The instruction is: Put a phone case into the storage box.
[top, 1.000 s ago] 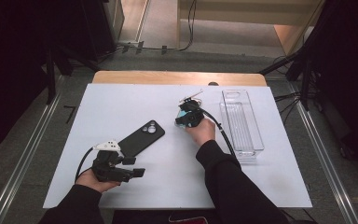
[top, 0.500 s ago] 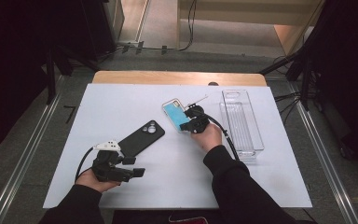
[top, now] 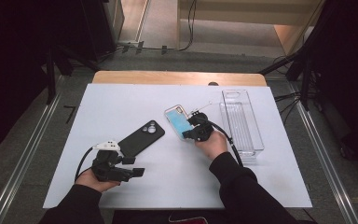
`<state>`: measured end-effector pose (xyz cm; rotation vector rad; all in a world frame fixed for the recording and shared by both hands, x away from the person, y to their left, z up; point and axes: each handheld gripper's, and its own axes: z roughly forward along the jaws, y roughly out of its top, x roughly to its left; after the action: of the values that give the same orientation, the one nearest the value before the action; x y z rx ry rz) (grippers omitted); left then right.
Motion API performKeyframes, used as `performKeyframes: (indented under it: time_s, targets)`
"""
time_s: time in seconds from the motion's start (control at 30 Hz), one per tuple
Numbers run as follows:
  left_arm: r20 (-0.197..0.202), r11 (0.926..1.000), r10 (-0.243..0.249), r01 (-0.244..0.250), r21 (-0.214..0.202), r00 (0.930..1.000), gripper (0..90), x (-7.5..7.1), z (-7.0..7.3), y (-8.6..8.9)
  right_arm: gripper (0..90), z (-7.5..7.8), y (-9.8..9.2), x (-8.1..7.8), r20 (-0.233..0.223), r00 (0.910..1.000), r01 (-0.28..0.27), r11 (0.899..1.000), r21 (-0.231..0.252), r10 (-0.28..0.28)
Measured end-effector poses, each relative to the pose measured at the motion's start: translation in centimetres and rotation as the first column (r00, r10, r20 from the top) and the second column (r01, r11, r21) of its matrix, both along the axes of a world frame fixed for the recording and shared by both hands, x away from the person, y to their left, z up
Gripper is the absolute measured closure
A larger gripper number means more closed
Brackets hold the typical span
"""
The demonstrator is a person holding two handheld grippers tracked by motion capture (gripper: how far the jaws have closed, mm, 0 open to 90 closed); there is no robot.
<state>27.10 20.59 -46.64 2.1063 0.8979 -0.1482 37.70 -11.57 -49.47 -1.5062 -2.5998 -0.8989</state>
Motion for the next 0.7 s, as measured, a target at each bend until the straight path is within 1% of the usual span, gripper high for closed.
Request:
performKeyframes:
  time_s: [0.23, 0.3, 0.37, 0.43, 0.5, 0.53, 0.63, 0.7]
  targets:
    - [0.001, 1.0000, 0.003, -0.003, 0.001, 1.0000, 29.7, 0.0, 0.0, 0.0, 87.3, 0.1, -0.3, -2.1, -0.001, 0.9997, -0.026, 0.999, -0.019, 0.026]
    - [-0.001, 1.0000, 0.002, -0.002, 0.002, 1.0000, 29.7, 0.0, 0.0, 0.0, 87.3, 0.1, -0.5, -2.7, 0.001, 0.9994, -0.034, 0.999, -0.018, 0.034]
    - [-0.002, 1.0000, -0.001, 0.001, 0.004, 1.0000, 29.7, 0.0, -0.1, 0.0, 87.2, 0.0, -0.6, -2.9, 0.008, 0.9994, -0.034, 0.999, -0.011, 0.034]
    - [-0.001, 1.0000, -0.002, 0.002, 0.004, 1.0000, 29.7, 0.1, -0.1, 0.0, 79.6, 0.1, -0.6, -2.9, 0.015, 0.9995, -0.027, 0.999, -0.019, 0.027]
    - [-0.002, 1.0000, 0.000, 0.000, 0.003, 1.0000, 29.7, 0.0, 0.0, 0.0, 77.9, 0.3, -0.6, -2.9, 0.023, 0.9994, -0.024, 1.000, -0.018, 0.025]
    - [-0.001, 1.0000, 0.002, -0.002, 0.001, 1.0000, 29.7, 0.0, -0.1, 0.0, 75.1, 0.9, -0.6, -3.3, 0.042, 0.9989, -0.019, 1.000, -0.009, 0.019]
    - [-0.001, 1.0000, 0.005, -0.004, 0.004, 1.0000, 29.7, 0.1, 0.0, 0.1, 66.4, 2.0, -1.0, -4.0, 0.069, 0.9972, -0.030, 0.999, 0.013, 0.029]
    - [0.001, 1.0000, 0.002, -0.002, 0.000, 1.0000, 29.7, 0.0, 0.0, 0.1, 58.9, 2.8, -1.4, -4.7, 0.086, 0.9946, -0.064, 0.996, 0.054, 0.059]
